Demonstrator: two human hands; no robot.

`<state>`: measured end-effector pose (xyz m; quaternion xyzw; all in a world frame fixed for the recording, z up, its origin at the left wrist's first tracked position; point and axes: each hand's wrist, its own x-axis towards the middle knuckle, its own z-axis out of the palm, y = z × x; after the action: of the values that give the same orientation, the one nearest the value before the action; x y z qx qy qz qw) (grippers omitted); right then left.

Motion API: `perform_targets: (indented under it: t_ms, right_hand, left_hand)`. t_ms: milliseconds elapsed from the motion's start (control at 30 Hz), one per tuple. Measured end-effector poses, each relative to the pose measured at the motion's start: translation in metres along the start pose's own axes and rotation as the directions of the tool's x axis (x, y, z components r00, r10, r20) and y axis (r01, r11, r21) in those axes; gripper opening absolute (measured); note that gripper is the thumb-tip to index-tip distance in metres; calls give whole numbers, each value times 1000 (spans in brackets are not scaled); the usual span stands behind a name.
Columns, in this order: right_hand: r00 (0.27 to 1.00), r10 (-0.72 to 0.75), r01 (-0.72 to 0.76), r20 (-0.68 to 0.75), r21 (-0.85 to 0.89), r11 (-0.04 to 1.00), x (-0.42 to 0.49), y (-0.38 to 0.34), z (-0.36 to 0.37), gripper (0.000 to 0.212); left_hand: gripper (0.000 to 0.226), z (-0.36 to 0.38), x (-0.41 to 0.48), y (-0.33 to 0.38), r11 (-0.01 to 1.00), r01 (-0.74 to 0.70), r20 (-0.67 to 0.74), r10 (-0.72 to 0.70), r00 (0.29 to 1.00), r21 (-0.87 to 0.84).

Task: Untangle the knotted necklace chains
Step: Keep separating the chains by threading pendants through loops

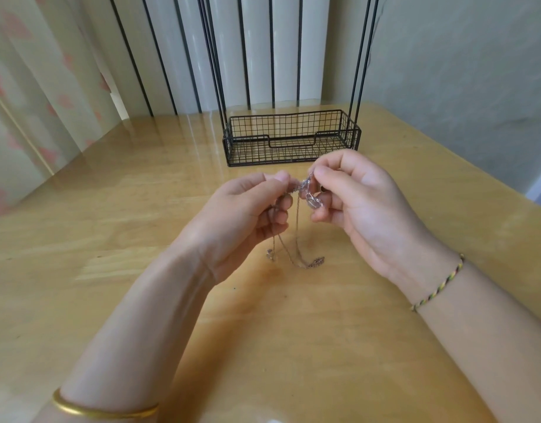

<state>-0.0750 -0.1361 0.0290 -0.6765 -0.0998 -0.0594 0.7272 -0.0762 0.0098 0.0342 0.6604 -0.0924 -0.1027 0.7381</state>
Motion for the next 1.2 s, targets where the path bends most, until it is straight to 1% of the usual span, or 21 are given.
perform_targets:
  t_ms: [100, 200, 400, 633, 800, 933, 1067, 1133, 1200]
  right_hand:
    - [1000, -14, 14, -6, -25, 1000, -1, -1, 0, 12]
    - [1000, -5, 5, -2, -13, 1000, -2, -2, 0, 11]
    - [999, -40, 35, -31, -139, 990, -2, -4, -3, 13]
    - [998, 16, -24, -58, -133, 991, -1, -7, -5, 12]
    - [1000, 21, -23, -13, -133, 991, -3, -10, -4, 17]
    - [999, 11, -3, 50, -166, 986, -6, -14, -2, 12]
    - [1000, -4, 9, 28, -182, 983, -5, -12, -2, 10]
    - [1000, 8, -5, 16, -178, 984, -4, -11, -3, 9]
    - [1000, 19, -16, 11, -170, 985, -4, -11, -3, 10]
  left_hand:
    - [8, -2, 0, -1, 994, -37, -22, 40, 999, 103]
    - [10, -2, 1, -3, 979, -78, -56, 90, 994, 190]
    - [13, -2, 1, -3, 976, -138, -86, 154, 984, 169]
    - [13, -1, -2, -1, 969, -174, -56, 186, 981, 174]
    - [13, 0, -1, -1, 971, -167, -60, 180, 982, 172]
    - [15, 1, -2, 0, 982, -151, -56, 159, 986, 115]
    - [11, 1, -3, 1, 990, -113, -64, 119, 991, 88]
    - [7, -1, -2, 1, 990, -95, -77, 103, 992, 107]
    - [16, -4, -1, 0, 980, -100, -75, 114, 991, 171]
